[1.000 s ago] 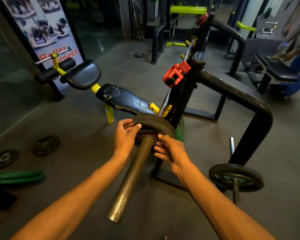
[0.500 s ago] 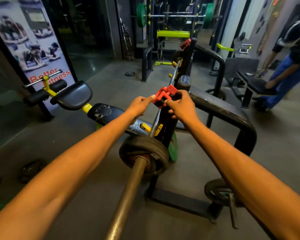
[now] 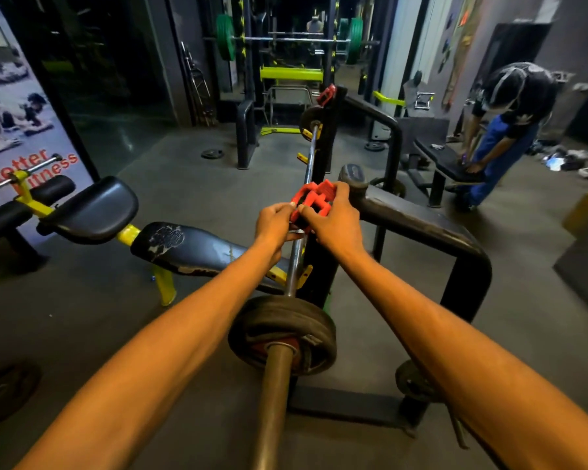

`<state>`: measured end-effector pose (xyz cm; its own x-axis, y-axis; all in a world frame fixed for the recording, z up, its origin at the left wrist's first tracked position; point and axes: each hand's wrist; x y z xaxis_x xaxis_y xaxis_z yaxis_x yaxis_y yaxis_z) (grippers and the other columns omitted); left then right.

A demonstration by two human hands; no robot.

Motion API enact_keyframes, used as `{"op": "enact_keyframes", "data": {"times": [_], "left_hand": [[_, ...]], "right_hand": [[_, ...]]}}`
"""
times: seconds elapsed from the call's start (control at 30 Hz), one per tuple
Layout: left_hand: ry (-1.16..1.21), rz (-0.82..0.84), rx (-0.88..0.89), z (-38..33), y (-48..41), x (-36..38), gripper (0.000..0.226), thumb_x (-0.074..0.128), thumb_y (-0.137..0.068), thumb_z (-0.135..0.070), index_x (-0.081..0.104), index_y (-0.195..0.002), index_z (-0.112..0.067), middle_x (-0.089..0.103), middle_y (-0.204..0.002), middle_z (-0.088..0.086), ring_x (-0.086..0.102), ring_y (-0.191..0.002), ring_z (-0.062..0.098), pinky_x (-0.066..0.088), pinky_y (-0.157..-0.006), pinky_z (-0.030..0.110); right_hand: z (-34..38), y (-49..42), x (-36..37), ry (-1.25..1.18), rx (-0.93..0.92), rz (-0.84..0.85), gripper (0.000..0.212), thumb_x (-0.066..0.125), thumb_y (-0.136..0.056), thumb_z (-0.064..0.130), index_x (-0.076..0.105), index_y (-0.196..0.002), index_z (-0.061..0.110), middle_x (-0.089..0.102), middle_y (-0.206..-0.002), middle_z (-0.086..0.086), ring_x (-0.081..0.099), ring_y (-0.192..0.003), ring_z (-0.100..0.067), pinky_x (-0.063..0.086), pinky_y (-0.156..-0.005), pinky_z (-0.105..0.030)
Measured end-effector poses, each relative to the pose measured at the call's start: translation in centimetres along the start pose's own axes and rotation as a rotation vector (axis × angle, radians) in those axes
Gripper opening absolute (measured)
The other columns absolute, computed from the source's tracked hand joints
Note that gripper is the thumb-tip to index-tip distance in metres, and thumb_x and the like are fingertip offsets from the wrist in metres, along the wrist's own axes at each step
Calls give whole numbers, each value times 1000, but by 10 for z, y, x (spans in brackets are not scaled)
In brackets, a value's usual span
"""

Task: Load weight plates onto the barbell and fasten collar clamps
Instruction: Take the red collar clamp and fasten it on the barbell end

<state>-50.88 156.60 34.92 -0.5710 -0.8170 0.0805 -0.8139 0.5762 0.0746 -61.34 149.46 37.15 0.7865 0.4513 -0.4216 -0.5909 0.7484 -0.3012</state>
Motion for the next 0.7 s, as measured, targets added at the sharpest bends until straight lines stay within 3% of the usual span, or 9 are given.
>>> {"op": "enact_keyframes", "data": {"times": [0.1,0.23,0.33,0.47,0.53,0.63,0.7], "left_hand": [[100,-19,23,0,16,-20,22,58,-98,-19,65,-111,-3,71,-95,17,73,-86,28,64,-69,37],[220,-19,-30,10,49,-56,31,62,-97,-25,61,-115,0,68,-98,20,71,-89,32,63,-76,45],[194,111,-98,24,90,-84,39,58,-98,-35,66,-117,-2,75,-97,15,74,-83,25,63,-72,41],[113,245,-167,58,161,-119,42,62,-91,-42,71,-114,-9,75,-112,15,72,-100,27,63,-71,42],[86,232,-174,75,197,-130,48,64,-89,-43,71,-115,-4,73,-114,21,70,-100,31,62,-70,41],[45,143,-122,97,254,-139,40,69,-89,-40,74,-108,-6,73,-100,22,69,-89,25,60,-66,34],[-10,87,-56,109,292,-140,34,70,-84,-43,77,-97,-13,74,-86,9,68,-78,16,59,-63,33]], "right_hand": [[17,13,5,-3,-17,30,62,72,-86,34,39,-137,23,68,-108,-2,71,-86,-17,64,-78,-39],[21,45,4,-74,30,170,56,66,-82,40,42,-133,31,69,-103,-7,74,-81,-23,65,-73,-47],[13,82,-2,-150,56,310,52,64,-84,40,48,-133,30,70,-99,-19,74,-81,-30,63,-78,-54],[4,148,-13,-287,147,478,53,56,-91,14,47,-142,21,64,-98,-34,70,-78,-47,58,-75,-64],[-3,181,-20,-332,184,554,61,53,-86,12,44,-146,23,62,-93,-35,68,-71,-43,59,-72,-65],[-13,228,-26,-354,198,649,73,58,-79,16,40,-150,23,56,-92,-32,66,-77,-36,58,-73,-64],[-20,258,-33,-392,216,692,80,61,-72,23,40,-149,23,58,-94,-29,65,-80,-33,59,-74,-61]]}}
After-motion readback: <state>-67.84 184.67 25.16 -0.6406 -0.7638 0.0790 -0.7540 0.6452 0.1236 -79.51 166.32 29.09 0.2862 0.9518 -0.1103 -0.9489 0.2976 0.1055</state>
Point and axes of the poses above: each hand's wrist, its own y-axis away from the middle knuckle, its own x-axis out of the palm, z = x × y
